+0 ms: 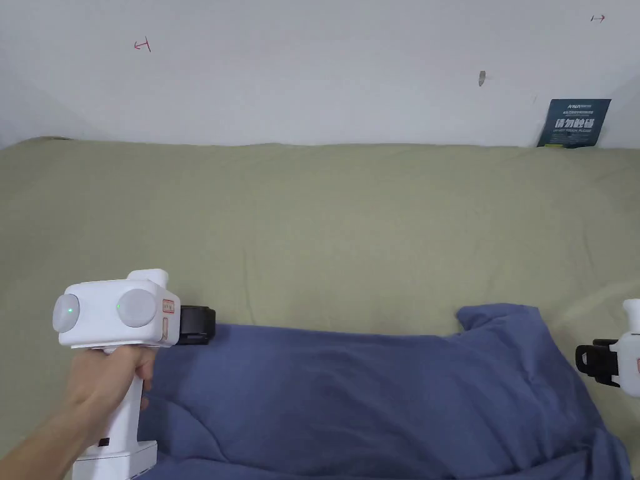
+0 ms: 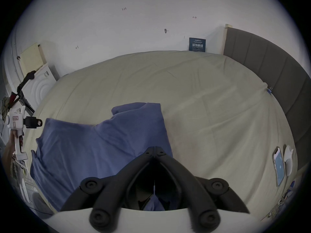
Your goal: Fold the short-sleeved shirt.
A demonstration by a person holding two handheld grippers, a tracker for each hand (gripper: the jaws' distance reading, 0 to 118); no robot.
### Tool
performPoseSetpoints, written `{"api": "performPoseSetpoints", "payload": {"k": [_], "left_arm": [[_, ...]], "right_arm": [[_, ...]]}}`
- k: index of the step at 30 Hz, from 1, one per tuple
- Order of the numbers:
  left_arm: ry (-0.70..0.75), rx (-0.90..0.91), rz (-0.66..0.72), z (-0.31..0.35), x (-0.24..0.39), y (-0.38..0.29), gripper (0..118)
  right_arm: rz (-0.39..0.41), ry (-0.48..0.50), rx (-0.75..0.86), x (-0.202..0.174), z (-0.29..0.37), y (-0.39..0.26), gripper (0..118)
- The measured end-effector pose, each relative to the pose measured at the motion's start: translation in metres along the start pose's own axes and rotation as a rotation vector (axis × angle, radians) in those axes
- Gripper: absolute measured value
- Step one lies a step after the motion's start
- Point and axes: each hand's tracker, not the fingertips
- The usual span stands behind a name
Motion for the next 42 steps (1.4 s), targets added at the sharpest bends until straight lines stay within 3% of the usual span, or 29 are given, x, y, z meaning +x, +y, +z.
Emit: {"api": "performPoseSetpoints", "payload": {"k": [1, 5, 6, 8, 10, 13, 15, 17, 18, 21, 22, 24, 27, 29, 30, 31, 32, 33, 34, 42], "left_arm": [[0.073, 0.027, 0.014, -0.003, 0.002, 0.001, 114], [0.064, -0.031, -0.041, -0.026, 0.008, 0.007, 112], [0.081, -0.049, -0.059, -0.03, 0.011, 0.006, 99], [0.047, -0.058, -0.086, -0.027, 0.013, 0.003, 94], [-0.019, -0.042, -0.084, -0.021, 0.018, -0.003, 64], [-0.001, -0.063, -0.125, -0.02, 0.019, 0.004, 37], [-0.011, -0.038, -0.119, -0.015, 0.015, 0.006, 0], [-0.017, -0.05, -0.126, -0.014, 0.017, 0.006, 0], [-0.013, -0.056, -0.146, -0.016, 0.018, 0.005, 0], [-0.029, -0.054, -0.106, -0.022, 0.01, 0.008, 0], [-0.041, -0.054, -0.094, -0.023, 0.009, 0.009, 0], [-0.047, -0.057, -0.091, -0.024, 0.009, 0.007, 0], [-0.045, -0.057, -0.102, -0.024, 0.011, 0.007, 0], [-0.04, -0.055, -0.115, -0.025, 0.013, 0.006, 0], [-0.04, -0.055, -0.118, -0.025, 0.013, 0.006, 0], [-0.04, -0.054, -0.126, -0.024, 0.013, 0.005, 0], [-0.041, -0.052, -0.126, -0.023, 0.013, 0.005, 0], [-0.042, -0.054, -0.128, -0.021, 0.013, 0.006, 0], [-0.045, -0.048, -0.132, -0.017, 0.012, 0.005, 0], [-0.094, -0.01, -0.077, 0.031, -0.007, -0.004, 0]], "right_arm": [[0.007, -0.003, -0.004, -0.001, -0.005, 0.0, 1], [0.026, -0.002, -0.024, -0.002, -0.015, 0.001, 1], [0.025, -0.001, -0.027, -0.001, -0.016, 0.001, 1], [0.021, -0.003, -0.03, 0.001, -0.016, 0.002, 1], [0.021, -0.004, -0.033, 0.003, -0.017, 0.003, 1], [0.028, -0.025, -0.053, 0.008, -0.023, 0.008, 1], [0.015, -0.016, -0.06, 0.01, -0.025, 0.012, 1], [0.012, -0.017, -0.065, 0.012, -0.032, 0.019, 4], [0.006, -0.017, -0.082, 0.013, -0.037, 0.024, 21], [0.0, 0.004, -0.164, 0.013, -0.056, 0.035, 106], [0.002, 0.02, -0.189, 0.012, -0.064, 0.037, 108], [0.048, -0.051, -0.238, 0.007, -0.078, 0.04, 108], [0.122, -0.124, -0.316, 0.004, -0.102, 0.038, 107], [0.09, -0.082, -0.287, 0.005, -0.1, 0.035, 100], [0.089, -0.089, -0.28, 0.005, -0.096, 0.035, 86], [0.089, -0.075, -0.266, 0.006, -0.09, 0.035, 60], [0.093, -0.062, -0.25, 0.006, -0.082, 0.037, 17], [0.1, -0.053, -0.216, 0.007, -0.072, 0.038, 1], [0.105, -0.001, -0.193, 0.009, -0.065, 0.038, 1], [-0.022, 0.097, -0.111, 0.02, 0.003, 0.03, 1]]}}
